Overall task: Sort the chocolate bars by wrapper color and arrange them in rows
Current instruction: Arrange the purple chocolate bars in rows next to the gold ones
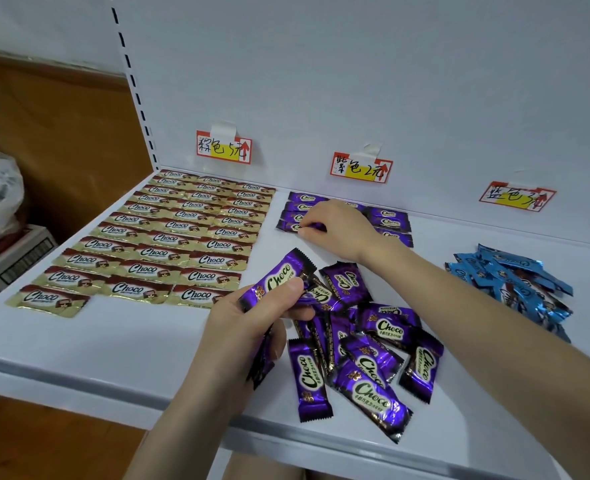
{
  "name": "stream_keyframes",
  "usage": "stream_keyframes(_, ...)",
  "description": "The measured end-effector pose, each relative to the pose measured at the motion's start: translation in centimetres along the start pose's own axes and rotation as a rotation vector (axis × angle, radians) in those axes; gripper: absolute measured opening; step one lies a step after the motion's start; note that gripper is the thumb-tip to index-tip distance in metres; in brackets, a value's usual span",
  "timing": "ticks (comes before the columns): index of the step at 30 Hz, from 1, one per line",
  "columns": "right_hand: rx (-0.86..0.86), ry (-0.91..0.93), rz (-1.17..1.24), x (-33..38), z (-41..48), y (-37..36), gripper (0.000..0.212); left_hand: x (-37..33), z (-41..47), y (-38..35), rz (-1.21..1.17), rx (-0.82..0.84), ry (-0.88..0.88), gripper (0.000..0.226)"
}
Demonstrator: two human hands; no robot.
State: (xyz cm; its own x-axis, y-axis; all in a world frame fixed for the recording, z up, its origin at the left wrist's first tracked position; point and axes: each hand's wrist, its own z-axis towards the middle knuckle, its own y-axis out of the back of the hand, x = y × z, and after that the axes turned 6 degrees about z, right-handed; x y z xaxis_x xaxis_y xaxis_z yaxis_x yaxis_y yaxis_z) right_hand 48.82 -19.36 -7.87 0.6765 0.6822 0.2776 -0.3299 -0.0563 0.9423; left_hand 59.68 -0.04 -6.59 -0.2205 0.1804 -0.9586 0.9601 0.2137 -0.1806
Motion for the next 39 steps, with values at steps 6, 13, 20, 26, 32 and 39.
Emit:
stream_keyframes(6,0.004,0.007,0.004,-0.2,0.1,0.0,0.028,0.0,0.0,0.0,-0.004,-0.005,-0.014,0.031)
stream_keyframes(13,-0.082,-0.089,0.086,-1.4,-1.2,2.2,0.026,0.1,0.0,0.0,-0.021,0.003,-0.006,0.031)
stream_keyframes(20,-0.081,-0.138,0.062,-4.3,-5.0,3.8,0.020,-0.2,-0.3,-0.2,-0.042,0.002,0.000,0.028)
stream_keyframes(26,-0.044,-0.054,0.037,-3.8,-4.9,2.4,0.019,-0.1,-0.2,-0.1,-0.046,-0.009,-0.005,0.026)
stream_keyframes(32,-0.048,-0.063,0.020,-3.8,-4.6,2.2,0.022,0.2,0.0,0.0,-0.047,-0.005,-0.007,0.027)
stream_keyframes(39,-0.051,-0.067,0.029,-3.8,-4.6,2.3,0.021,0.1,0.0,0.0,-0.075,0.005,-0.007,0.022)
